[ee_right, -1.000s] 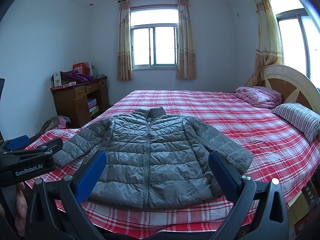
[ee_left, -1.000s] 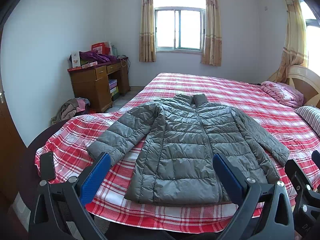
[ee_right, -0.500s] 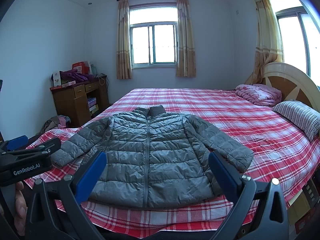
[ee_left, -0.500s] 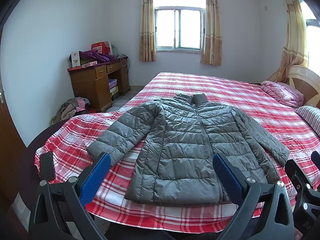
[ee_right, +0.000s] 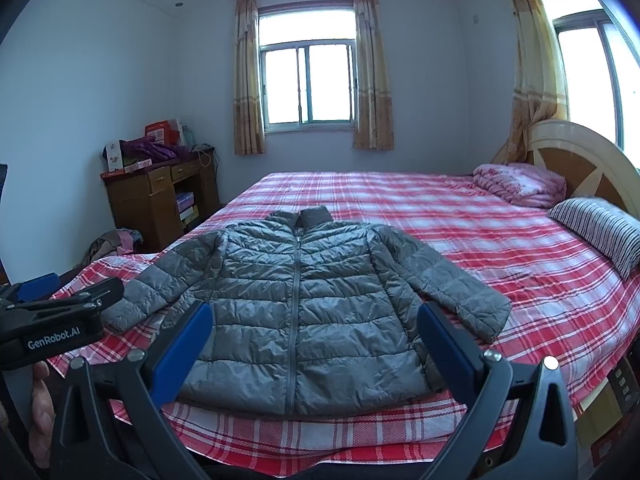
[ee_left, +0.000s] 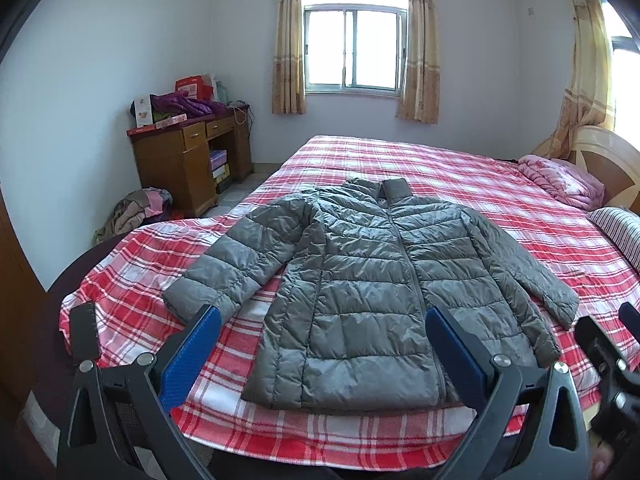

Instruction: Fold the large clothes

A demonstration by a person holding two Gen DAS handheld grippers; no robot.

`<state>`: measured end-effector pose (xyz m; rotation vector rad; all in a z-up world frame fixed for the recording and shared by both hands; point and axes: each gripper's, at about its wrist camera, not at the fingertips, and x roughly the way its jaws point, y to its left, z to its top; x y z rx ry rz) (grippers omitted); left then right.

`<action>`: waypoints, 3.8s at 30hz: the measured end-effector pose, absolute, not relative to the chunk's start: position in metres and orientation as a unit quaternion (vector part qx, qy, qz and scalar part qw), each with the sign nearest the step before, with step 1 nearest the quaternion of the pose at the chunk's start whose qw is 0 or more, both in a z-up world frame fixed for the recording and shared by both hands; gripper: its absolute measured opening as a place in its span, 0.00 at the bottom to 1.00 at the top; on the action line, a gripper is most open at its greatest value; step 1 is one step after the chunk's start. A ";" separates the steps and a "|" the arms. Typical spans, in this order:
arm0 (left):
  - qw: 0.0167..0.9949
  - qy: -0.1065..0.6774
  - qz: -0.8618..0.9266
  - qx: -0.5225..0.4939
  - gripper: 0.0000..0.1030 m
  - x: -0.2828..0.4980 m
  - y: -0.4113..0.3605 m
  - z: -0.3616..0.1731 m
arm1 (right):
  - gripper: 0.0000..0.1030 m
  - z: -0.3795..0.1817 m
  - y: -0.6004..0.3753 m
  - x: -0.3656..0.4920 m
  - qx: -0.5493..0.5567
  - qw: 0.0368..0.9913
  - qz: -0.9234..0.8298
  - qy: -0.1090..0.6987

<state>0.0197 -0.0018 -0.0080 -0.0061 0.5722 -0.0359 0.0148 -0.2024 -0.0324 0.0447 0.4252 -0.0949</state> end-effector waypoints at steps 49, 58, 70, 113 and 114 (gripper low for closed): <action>0.916 0.386 0.086 0.068 0.99 0.256 0.069 -0.131 | 0.15 -0.088 -0.498 0.165 0.080 0.914 -0.274 0.287; 0.923 0.368 0.104 0.034 0.99 0.278 0.083 -0.106 | 0.15 -0.017 -0.338 0.235 -0.071 0.958 -0.164 0.226; 0.911 0.397 0.109 0.029 0.99 0.305 0.088 -0.126 | 0.40 -0.124 -0.213 0.316 -0.085 0.950 -0.040 0.299; 0.900 0.398 -0.007 0.175 0.41 0.366 -0.093 -0.143 | 0.94 -0.193 -0.373 0.238 0.044 0.905 -0.120 0.406; 0.905 0.390 -0.003 0.169 0.41 0.365 -0.090 -0.140 | 0.93 -0.189 -0.373 0.238 0.045 0.905 -0.108 0.410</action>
